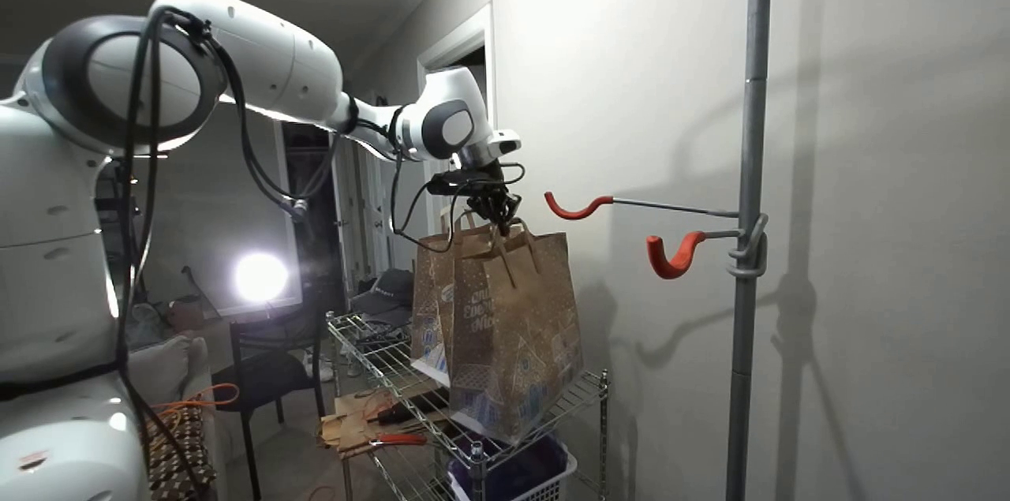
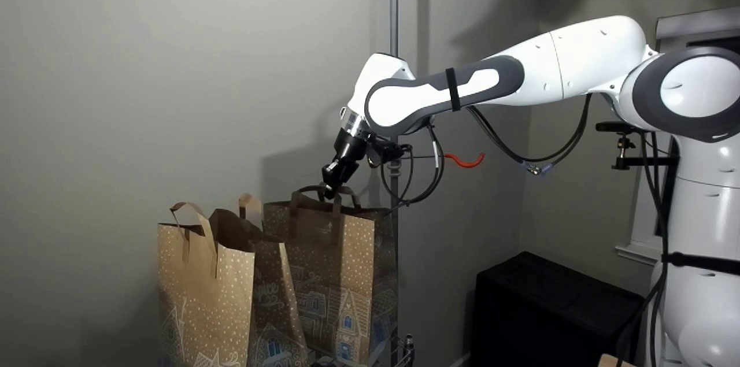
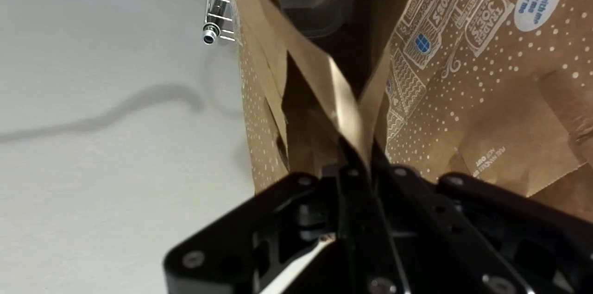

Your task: Hang the paper bag on the right on the orange hook on the right

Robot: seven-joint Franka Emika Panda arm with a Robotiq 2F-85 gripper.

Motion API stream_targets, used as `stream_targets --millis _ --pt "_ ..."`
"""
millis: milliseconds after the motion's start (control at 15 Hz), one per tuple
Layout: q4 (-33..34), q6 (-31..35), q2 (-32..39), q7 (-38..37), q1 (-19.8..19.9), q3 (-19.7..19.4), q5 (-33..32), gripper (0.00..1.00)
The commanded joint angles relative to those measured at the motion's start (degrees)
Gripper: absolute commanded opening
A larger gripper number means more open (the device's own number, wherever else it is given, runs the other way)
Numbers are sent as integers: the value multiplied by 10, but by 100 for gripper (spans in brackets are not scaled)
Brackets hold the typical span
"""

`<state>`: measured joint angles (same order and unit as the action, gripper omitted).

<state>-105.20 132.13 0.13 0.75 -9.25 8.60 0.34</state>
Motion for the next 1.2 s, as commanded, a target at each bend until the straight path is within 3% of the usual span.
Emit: stream_targets --millis 0,667,1133 --pt "17 -23 -10 8 2 0 -26 5" --pt "90 -138 -60 73 14 -18 -19 5" --pt "113 -134 -47 114 36 -53 6 5"
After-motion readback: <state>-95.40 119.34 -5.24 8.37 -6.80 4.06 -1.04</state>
